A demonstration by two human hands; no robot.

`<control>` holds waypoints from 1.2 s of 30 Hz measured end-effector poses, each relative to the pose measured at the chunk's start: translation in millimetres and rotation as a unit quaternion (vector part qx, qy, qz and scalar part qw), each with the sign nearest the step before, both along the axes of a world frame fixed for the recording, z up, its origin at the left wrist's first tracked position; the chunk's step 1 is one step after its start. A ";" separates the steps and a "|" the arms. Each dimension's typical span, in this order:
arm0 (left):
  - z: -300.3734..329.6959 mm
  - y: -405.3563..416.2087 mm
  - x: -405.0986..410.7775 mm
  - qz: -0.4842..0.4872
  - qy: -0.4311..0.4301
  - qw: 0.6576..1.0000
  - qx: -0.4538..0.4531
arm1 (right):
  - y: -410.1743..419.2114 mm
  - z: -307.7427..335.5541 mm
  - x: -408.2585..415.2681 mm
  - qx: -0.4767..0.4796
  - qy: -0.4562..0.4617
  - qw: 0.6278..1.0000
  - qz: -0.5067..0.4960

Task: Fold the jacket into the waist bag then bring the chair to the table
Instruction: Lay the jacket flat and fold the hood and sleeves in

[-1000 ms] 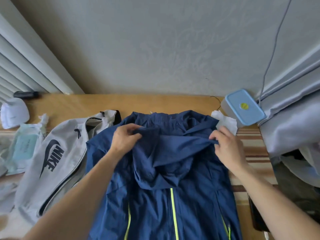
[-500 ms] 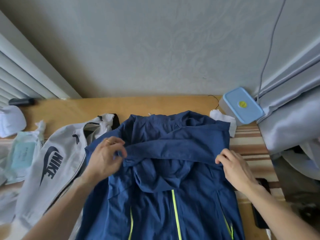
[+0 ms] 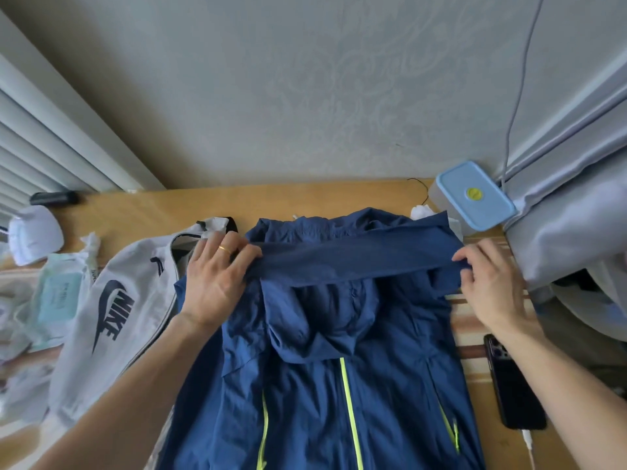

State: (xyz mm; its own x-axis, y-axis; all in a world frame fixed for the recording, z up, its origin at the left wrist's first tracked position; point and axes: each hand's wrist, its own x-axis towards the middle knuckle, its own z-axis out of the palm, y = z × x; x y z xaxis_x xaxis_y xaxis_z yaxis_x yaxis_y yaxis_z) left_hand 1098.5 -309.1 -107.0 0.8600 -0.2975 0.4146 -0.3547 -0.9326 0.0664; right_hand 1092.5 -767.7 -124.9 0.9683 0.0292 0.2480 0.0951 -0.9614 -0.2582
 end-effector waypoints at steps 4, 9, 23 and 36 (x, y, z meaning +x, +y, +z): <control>-19.0 6.0 -30.9 0.008 0.144 0.979 0.147 | 1.8 -12.2 -23.8 -0.039 0.108 0.992 0.052; -35.0 -2.7 -88.3 0.113 0.326 0.929 0.133 | -5.4 -33.1 -77.1 0.072 0.245 0.960 -0.117; -56.0 -42.0 -265.8 0.212 0.364 0.906 0.033 | 9.3 -55.3 -252.0 0.173 0.360 0.889 -0.222; -35.6 -4.9 -298.2 0.489 0.352 0.774 -0.195 | 25.2 -10.9 -290.0 0.060 0.213 0.967 -0.130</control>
